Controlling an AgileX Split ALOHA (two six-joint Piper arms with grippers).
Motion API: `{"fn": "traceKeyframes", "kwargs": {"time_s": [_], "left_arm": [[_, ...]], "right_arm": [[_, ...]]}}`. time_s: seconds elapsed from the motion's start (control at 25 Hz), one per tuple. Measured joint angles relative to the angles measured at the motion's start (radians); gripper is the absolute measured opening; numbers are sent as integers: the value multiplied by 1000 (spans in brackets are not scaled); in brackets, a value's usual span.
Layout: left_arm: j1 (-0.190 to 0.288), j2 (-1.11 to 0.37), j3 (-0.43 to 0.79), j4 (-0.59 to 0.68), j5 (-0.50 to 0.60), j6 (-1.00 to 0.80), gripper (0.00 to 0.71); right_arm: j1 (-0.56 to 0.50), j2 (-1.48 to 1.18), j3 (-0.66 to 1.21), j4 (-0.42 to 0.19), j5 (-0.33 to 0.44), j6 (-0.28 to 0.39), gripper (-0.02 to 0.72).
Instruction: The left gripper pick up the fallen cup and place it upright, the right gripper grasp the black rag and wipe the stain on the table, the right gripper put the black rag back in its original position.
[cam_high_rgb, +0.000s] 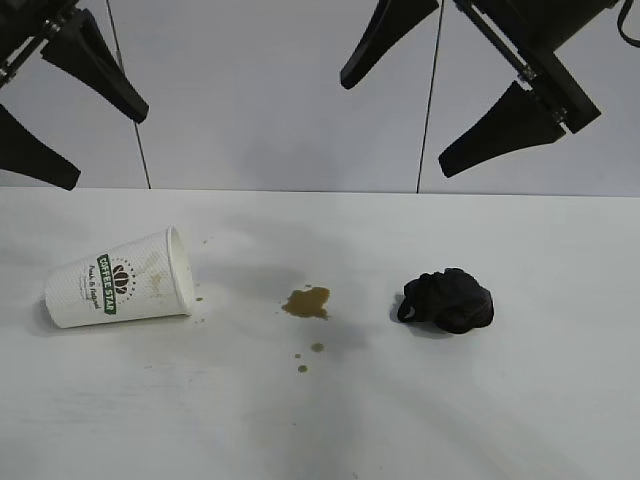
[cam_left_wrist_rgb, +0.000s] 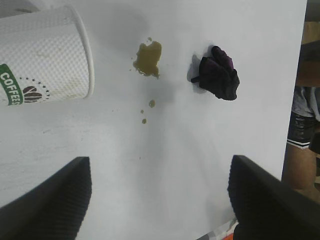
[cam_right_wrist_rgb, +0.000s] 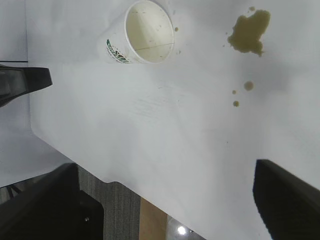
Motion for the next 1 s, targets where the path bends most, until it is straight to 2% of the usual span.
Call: {"fn": "traceKeyframes", "kwargs": {"time_s": [0.64,1.0], "left_arm": [[0,0,0,0,-1,0,549],[0,0,0,0,-77,0,549]], "right_arm": [[0,0,0,-1,0,0,652],[0,0,0,-11,-7,0,652]]}}
